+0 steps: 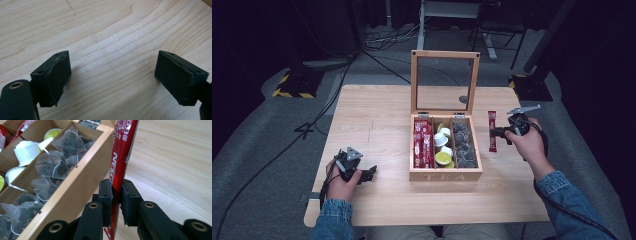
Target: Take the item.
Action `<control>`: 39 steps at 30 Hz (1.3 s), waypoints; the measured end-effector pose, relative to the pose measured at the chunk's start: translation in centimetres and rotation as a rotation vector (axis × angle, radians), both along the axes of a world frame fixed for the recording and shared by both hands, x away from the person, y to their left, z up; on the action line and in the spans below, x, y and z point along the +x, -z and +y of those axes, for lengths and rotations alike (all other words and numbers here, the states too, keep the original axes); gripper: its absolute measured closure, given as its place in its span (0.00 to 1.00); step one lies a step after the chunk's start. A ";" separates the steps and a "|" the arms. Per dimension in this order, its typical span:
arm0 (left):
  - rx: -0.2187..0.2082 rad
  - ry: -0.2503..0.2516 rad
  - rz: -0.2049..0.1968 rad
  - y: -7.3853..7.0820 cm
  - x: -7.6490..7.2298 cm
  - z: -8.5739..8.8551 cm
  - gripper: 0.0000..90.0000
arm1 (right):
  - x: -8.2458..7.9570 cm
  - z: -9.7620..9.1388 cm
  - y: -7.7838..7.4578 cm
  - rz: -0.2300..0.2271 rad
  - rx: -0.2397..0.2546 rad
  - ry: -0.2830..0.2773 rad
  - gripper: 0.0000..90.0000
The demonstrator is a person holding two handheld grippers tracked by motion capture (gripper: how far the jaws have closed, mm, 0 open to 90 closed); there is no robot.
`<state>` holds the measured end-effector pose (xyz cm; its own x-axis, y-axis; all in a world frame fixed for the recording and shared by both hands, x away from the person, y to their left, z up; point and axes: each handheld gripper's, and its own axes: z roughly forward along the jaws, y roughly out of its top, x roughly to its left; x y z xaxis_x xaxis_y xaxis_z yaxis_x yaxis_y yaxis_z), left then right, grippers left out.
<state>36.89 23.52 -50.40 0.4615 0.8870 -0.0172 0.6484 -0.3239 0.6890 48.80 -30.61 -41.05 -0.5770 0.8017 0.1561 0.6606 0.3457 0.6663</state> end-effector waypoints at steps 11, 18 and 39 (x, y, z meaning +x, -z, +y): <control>0.000 0.000 0.000 0.0 0.0 0.0 0.16 | -0.1 0.1 1.9 0.067 0.015 0.008 0.89; -0.002 0.000 0.002 0.0 0.0 0.0 0.16 | 0.0 0.2 2.6 0.103 0.024 0.020 0.89; -0.001 -0.002 0.011 0.1 0.9 -0.5 0.09 | -0.2 1.0 5.1 0.099 -0.005 0.089 0.80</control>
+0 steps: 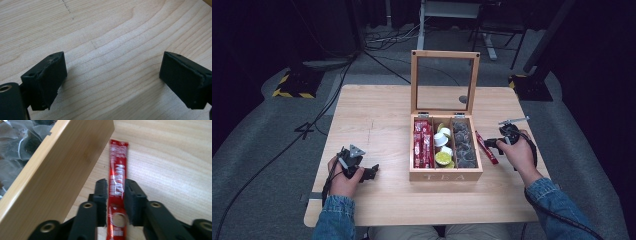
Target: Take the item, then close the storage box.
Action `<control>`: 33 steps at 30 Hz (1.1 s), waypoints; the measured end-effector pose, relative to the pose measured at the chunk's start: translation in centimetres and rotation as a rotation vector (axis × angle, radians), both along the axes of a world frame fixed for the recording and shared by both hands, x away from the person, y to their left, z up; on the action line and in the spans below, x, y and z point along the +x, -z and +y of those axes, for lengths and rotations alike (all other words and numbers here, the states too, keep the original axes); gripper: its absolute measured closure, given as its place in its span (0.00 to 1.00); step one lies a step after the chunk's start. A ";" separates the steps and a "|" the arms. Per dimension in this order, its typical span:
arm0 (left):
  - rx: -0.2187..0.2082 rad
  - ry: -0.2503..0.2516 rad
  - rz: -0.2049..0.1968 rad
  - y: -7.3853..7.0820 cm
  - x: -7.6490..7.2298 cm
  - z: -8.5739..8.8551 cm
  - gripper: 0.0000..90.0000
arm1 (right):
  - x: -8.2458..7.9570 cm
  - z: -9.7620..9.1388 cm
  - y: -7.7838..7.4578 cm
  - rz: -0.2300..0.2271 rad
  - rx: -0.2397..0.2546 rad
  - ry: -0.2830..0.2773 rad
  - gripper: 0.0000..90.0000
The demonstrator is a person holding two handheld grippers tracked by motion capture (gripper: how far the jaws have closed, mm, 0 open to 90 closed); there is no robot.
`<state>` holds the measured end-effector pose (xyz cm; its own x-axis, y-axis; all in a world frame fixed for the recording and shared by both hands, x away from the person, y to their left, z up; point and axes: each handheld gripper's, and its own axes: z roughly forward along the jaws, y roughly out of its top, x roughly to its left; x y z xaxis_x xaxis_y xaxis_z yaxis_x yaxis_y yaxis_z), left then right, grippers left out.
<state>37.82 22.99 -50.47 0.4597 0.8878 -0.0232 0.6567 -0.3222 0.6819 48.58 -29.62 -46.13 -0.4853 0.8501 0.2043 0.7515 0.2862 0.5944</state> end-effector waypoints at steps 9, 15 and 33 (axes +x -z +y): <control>0.001 0.001 0.000 0.0 0.0 0.0 0.09 | 0.1 -0.3 -1.2 -0.104 0.037 -0.009 0.51; 0.002 -0.001 0.004 0.0 0.1 -0.1 0.08 | 0.1 -0.5 -3.3 -0.153 0.081 -0.010 0.46; 0.007 -0.007 -0.001 0.0 -0.1 -0.1 0.08 | 1.6 1.3 -10.8 -0.321 0.154 -0.079 0.45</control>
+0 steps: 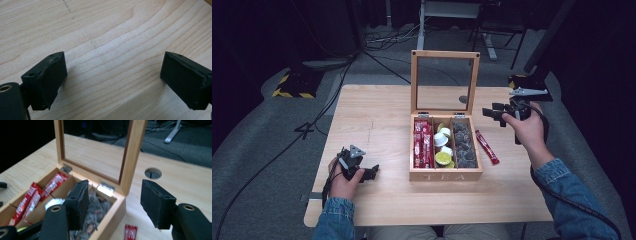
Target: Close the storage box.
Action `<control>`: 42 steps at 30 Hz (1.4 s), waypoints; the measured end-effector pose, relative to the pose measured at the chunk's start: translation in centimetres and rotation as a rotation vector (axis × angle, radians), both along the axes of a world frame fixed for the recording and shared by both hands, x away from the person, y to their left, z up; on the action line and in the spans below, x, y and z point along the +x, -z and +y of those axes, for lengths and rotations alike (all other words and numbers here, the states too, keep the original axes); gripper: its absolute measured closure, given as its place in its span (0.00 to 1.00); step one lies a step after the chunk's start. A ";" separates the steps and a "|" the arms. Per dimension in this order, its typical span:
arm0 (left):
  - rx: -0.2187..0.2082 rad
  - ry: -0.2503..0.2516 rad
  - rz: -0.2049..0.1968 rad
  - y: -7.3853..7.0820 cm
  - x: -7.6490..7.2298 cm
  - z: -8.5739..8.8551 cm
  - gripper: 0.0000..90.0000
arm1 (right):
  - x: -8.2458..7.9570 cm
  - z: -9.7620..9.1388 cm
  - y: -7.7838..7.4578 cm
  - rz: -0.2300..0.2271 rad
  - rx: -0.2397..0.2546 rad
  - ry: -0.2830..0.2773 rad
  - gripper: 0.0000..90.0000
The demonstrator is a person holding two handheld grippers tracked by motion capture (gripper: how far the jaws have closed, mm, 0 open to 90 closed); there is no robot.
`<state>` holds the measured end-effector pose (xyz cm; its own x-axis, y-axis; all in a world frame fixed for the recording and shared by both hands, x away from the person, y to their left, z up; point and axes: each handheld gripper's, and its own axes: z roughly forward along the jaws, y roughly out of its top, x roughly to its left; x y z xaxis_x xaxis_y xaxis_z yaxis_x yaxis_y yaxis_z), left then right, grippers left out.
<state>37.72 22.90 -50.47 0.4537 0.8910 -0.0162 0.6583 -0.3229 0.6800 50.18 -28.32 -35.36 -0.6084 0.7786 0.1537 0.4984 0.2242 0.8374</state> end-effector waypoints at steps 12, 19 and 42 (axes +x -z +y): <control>0.000 0.003 0.002 0.0 -0.1 0.0 0.08 | 2.6 2.0 -3.4 -0.058 0.022 -0.024 0.45; -0.001 0.003 0.002 0.0 -0.1 0.0 0.08 | 4.3 3.0 -4.5 -0.083 0.025 -0.012 0.44; -0.002 0.016 0.010 0.0 0.3 0.0 0.05 | 11.5 3.2 -4.9 -0.096 0.025 0.039 0.43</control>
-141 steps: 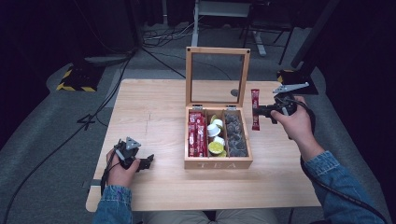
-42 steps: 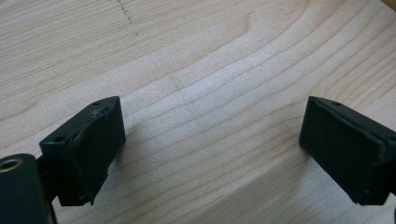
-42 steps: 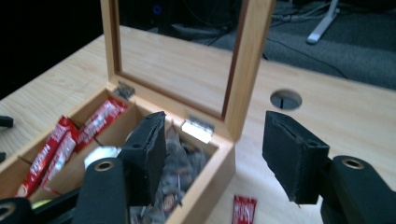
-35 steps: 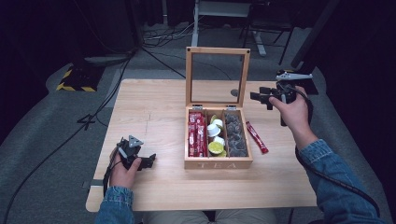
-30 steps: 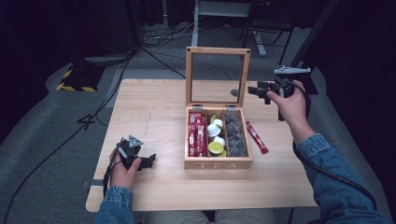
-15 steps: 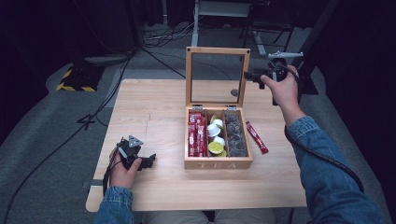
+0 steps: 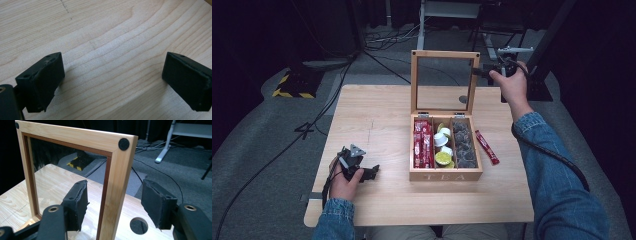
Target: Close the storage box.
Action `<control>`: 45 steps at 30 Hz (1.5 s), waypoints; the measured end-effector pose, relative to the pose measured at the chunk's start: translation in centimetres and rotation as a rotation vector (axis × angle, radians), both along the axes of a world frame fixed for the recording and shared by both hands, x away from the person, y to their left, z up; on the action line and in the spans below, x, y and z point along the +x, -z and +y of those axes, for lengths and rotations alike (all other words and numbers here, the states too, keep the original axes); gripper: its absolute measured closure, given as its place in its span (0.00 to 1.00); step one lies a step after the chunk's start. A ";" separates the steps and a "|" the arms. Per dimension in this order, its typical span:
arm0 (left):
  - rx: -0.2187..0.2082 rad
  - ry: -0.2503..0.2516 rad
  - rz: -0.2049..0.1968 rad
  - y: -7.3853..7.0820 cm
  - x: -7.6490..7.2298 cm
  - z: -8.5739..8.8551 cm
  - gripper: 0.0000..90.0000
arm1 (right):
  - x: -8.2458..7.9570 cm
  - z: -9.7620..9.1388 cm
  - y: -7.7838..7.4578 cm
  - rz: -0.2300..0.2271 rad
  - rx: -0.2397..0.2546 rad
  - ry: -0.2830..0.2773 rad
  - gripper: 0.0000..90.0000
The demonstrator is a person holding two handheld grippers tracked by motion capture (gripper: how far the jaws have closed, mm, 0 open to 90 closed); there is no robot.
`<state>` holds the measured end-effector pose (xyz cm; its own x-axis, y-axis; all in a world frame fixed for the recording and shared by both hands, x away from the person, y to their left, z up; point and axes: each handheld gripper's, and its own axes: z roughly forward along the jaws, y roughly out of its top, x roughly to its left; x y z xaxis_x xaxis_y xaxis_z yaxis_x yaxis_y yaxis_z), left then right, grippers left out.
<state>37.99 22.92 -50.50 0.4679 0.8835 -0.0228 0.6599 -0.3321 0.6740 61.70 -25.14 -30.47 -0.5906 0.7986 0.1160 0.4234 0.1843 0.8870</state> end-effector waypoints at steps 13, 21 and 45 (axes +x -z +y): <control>-0.002 -0.002 0.002 0.0 0.1 0.0 0.04 | 1.5 1.0 1.5 0.014 0.038 -0.048 0.43; -0.002 -0.002 0.002 0.0 0.1 0.0 0.04 | 1.0 1.3 0.9 -0.001 0.034 -0.070 0.45; 0.000 -0.002 0.002 0.0 0.0 0.0 0.04 | -7.0 0.5 -1.7 -0.056 -0.028 -0.168 0.49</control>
